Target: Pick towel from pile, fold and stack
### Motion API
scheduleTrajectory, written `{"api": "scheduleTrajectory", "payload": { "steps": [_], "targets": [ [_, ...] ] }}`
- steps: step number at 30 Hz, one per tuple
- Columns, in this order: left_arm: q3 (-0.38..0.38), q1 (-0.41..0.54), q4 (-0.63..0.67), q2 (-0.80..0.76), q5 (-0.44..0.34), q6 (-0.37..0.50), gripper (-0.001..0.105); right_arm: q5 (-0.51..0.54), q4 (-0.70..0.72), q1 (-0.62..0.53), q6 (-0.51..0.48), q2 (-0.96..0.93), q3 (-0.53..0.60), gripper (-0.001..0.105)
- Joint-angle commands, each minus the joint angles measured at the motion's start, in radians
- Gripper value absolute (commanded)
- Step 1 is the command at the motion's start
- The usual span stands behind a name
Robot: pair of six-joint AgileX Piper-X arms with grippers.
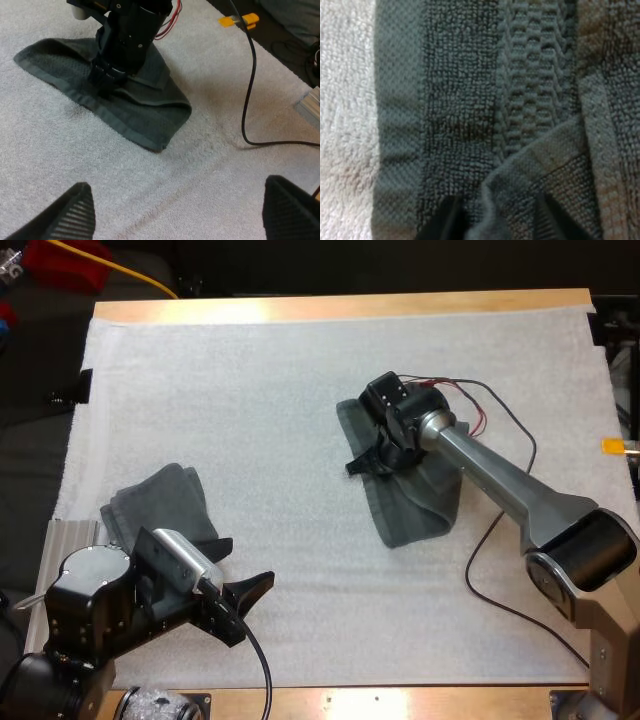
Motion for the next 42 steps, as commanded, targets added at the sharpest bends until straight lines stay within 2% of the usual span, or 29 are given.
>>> {"api": "scheduleTrajectory", "payload": {
  "steps": [1, 3, 4, 10, 13, 20, 28, 32, 42],
  "targets": [
    [-0.007, -0.005, 0.004, 0.000, 0.007, -0.002, 0.068, -0.005, 0.011, -0.002, 0.005, -0.003, -0.007, 0.015],
    [-0.007, -0.005, 0.004, 0.000, 0.007, -0.002, 0.068, -0.005, 0.011, -0.002, 0.005, -0.003, -0.007, 0.001],
    [-0.007, -0.005, 0.004, 0.000, 0.007, -0.002, 0.068, -0.005, 0.010, -0.002, 0.005, -0.003, -0.007, 0.001],
    [-0.007, -0.005, 0.004, 0.000, 0.007, -0.002, 0.068, 0.052, 0.018, -0.001, 0.000, -0.012, -0.007, 0.001],
    [-0.007, -0.005, 0.004, 0.000, 0.007, 0.004, 0.068, 0.081, 0.041, 0.008, -0.036, -0.035, -0.007, 0.001],
    [-0.007, -0.005, 0.004, 0.000, 0.007, 0.012, 0.068, 0.233, 0.189, 0.021, -0.084, -0.121, -0.007, 0.001],
    [-0.007, -0.005, 0.004, 0.000, 0.010, 0.012, 0.068, 0.322, 0.358, 0.021, -0.093, -0.192, -0.007, 0.001],
    [-0.007, -0.005, 0.004, 0.001, 0.047, 0.012, 0.068, 0.434, 0.426, 0.021, -0.094, -0.213, -0.007, 0.001],
    [-0.007, -0.005, 0.019, 0.086, 0.120, 0.012, 0.068, 0.543, 0.553, 0.019, -0.095, -0.268, -0.007, 0.001]
  ]
}}
